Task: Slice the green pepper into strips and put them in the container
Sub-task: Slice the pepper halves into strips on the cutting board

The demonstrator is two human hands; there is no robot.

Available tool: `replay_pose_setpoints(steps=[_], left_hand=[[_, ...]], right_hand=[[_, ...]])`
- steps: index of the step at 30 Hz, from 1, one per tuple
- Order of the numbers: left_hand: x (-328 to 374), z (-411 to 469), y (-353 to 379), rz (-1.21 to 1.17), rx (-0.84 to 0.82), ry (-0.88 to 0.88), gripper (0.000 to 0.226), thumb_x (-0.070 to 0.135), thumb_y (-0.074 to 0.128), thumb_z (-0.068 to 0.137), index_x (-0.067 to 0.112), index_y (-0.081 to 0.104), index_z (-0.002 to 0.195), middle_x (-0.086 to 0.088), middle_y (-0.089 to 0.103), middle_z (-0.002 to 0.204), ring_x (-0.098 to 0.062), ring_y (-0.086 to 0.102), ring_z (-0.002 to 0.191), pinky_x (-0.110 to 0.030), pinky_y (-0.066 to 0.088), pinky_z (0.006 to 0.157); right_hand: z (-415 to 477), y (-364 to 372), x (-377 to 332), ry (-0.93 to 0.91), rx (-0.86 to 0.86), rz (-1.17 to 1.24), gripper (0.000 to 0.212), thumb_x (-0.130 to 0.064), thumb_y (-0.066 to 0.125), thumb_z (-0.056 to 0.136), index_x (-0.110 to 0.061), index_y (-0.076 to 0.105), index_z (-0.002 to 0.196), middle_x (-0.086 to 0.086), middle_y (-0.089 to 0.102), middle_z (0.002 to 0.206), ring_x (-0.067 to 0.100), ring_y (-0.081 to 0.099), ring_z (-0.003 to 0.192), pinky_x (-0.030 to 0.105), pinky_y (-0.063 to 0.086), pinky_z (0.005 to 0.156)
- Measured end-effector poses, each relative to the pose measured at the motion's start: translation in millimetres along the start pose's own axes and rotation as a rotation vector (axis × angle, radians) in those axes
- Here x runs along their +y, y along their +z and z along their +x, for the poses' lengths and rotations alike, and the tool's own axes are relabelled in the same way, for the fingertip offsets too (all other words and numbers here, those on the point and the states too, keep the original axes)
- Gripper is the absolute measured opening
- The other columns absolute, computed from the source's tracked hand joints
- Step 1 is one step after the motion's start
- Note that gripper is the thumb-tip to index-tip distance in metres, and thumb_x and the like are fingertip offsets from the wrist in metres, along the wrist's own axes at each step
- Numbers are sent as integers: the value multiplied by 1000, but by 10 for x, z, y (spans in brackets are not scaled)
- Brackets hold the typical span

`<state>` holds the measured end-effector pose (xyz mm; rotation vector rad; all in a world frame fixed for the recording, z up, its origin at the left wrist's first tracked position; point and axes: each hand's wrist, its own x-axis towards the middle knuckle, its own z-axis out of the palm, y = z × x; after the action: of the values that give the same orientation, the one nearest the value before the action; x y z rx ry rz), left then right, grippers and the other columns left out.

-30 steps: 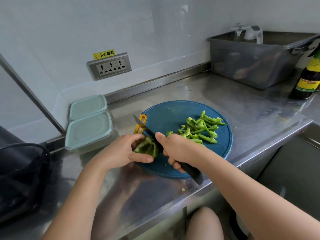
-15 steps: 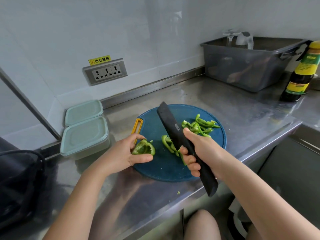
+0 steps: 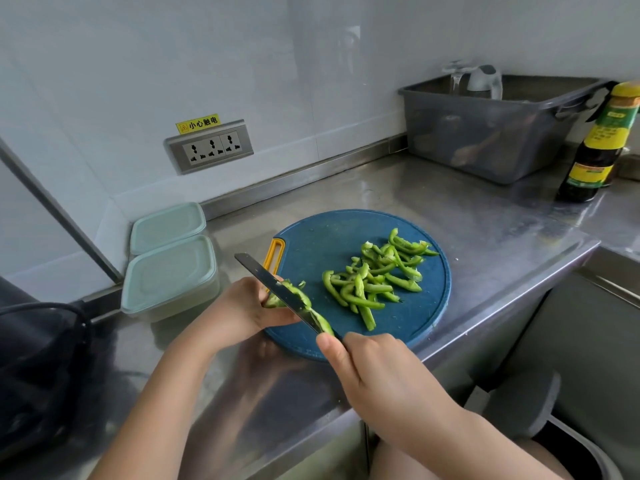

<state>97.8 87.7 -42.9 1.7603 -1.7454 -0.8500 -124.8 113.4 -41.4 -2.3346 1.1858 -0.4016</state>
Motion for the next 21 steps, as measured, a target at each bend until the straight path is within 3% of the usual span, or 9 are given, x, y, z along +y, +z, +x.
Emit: replay_pose_setpoints(steps=[4,8,11,17,21], left_hand=[[62,-22,1,-17,-11,25,7,35,76,75,37,69,77,14,61,73,1,51,69,-25,38,69],[82,-34,8,-55,-6,33,12,49,71,64,41,68,72,17,63,74,-1,54,72,-26,40,71],[88,-33,11,-75,6,27,6,45,72,65,44,67,68,20,63,71,2,53,68,-23,39,70],[80,-32,5,-56,22,11,16,22,74,80,32,67,70,25,62,65,12,54,63,-7,38,61],[85,-27,-1,-2,26,0,32,23,73,81,44,65,58,22,58,57,8,49,55,-9,36,54]], right_hand=[[-16,18,28,-18,-30,-38,55,-64,3,80,-19,30,65,0,37,61,27,43,66,38,37,63],[-37,35,31,-31,-31,-55,57,-66,-2,77,-19,28,65,0,36,61,27,41,65,37,35,63],[-30,43,34,-35,-24,-62,56,-65,-3,78,-20,28,65,-1,35,61,27,42,66,37,35,63],[-5,45,8,-30,-18,-47,52,-61,5,85,-20,28,65,-1,35,61,28,42,67,37,35,63],[7,44,-28,-14,-21,-29,52,-58,12,92,-18,30,64,0,35,61,29,41,66,37,36,63]])
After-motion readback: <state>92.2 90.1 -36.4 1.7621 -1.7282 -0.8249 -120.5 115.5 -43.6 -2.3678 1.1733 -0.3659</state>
